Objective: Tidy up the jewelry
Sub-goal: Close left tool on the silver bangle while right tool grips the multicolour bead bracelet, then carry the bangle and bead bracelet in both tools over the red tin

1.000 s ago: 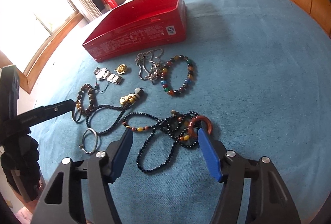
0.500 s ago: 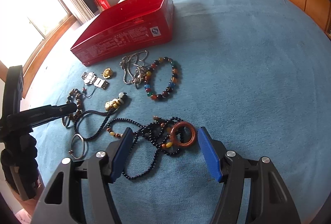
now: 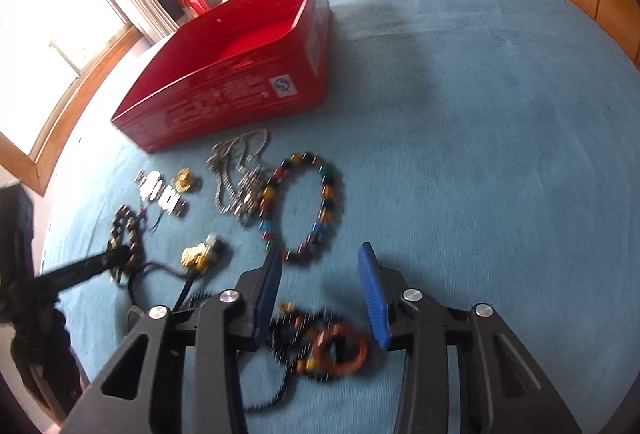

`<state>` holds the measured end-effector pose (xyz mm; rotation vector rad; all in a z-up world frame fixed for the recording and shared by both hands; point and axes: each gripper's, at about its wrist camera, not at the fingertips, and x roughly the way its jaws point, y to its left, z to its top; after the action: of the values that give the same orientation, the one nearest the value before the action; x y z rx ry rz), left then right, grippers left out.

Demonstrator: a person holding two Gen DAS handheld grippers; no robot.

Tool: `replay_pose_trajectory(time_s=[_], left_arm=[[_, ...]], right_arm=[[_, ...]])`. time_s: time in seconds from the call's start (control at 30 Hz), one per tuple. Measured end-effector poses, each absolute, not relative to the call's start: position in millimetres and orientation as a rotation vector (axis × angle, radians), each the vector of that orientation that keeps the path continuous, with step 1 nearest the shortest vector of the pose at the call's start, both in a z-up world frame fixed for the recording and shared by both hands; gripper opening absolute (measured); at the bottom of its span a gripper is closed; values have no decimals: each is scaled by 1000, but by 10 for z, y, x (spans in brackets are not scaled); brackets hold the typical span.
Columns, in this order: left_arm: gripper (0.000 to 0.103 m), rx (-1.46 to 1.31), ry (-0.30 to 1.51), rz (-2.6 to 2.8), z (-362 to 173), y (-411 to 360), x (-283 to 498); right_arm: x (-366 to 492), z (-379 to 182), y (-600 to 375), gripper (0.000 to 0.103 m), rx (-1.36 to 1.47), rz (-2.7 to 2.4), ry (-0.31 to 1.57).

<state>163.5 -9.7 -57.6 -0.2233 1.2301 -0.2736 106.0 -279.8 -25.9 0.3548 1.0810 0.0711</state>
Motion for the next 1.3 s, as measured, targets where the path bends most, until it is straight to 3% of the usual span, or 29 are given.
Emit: replay_pose_trajectory(time_s=[0.27,0.33,0.4,0.77,1.3], left_arm=[[4,-235,1230,-285,-589,-51,1656],[4,-236,1230,-288,-580,-48,1663],[4,-238,1230,-290,-574,-26,1655],[3,-262,1141,-328,-251,138,1448],[3,-223,1009,-369,314,30,1431]], right_arm=[[1399,-331,-2794,39,326,98,1095],[1402,-325,-2735,31,252,79,1097],[1406,-336,-2720,8,233,91,1109],[1183,-232,-2812,8,434,321,1108],[1091,601,-2857,7,414,418,944]])
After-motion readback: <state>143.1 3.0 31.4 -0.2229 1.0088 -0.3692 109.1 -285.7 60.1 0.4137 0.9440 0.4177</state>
